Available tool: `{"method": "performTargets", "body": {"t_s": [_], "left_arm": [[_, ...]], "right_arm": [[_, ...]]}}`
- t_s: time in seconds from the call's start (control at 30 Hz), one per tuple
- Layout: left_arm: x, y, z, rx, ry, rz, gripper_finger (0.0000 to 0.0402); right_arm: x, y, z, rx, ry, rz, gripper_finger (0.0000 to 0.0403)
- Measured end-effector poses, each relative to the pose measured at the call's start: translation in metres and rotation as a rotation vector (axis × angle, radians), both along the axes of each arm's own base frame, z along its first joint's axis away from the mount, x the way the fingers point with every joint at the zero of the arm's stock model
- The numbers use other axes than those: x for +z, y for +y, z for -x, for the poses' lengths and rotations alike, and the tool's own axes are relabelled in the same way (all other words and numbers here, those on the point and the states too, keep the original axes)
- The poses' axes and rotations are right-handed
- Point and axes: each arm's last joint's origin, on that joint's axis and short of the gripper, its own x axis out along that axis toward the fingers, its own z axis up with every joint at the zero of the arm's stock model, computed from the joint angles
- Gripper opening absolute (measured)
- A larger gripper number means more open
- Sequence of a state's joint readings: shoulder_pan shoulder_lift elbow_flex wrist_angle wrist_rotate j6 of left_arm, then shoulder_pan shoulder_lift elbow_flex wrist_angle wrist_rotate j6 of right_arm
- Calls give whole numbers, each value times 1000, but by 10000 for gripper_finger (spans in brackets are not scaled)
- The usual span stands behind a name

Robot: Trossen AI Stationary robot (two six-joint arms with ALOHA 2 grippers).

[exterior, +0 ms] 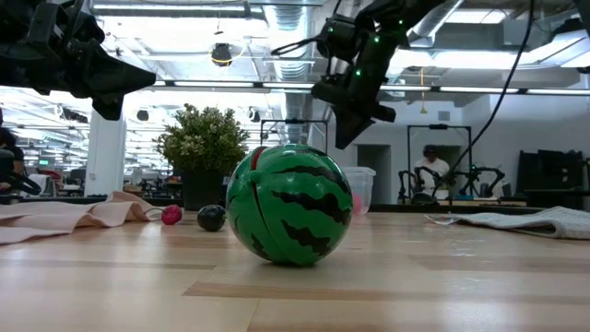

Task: Pick and placing Produce into tupperware
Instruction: Put the red cherry into the transparent bin

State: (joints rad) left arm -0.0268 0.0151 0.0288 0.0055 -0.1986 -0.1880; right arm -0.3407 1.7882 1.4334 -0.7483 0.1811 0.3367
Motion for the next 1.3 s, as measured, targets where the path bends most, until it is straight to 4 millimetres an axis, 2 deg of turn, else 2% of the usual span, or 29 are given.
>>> {"method": "performTargets", "body": {"t_s": [0.27,0.43,0.6,0.67,0.73,0.83,1.03,1.17,1.3], "left_arm": [[0,1,0,23,-13,55,0],[0,1,0,35,-26,108,11],[-1,1,-1,24,-20,194,67],[-3,1,-3,26,-15,278,96],[-5,0,-5,26,-2,374,122],[-10,-2,-8,36,45,411,150],[-17,-8,-14,129,86,469,161],[-18,-14,-17,177,81,456,161],[-17,-27,-22,134,65,454,160]], "right_arm": [[4,42,-11,97,-18,-4,61],[33,80,-7,177,-107,32,61],[68,131,12,221,-207,131,61],[79,155,20,230,-250,185,61],[87,178,29,236,-281,244,61],[96,211,44,221,-336,359,61],[87,264,67,181,-372,524,62],[70,284,77,162,-345,591,62],[52,297,78,129,-347,640,62]]}}
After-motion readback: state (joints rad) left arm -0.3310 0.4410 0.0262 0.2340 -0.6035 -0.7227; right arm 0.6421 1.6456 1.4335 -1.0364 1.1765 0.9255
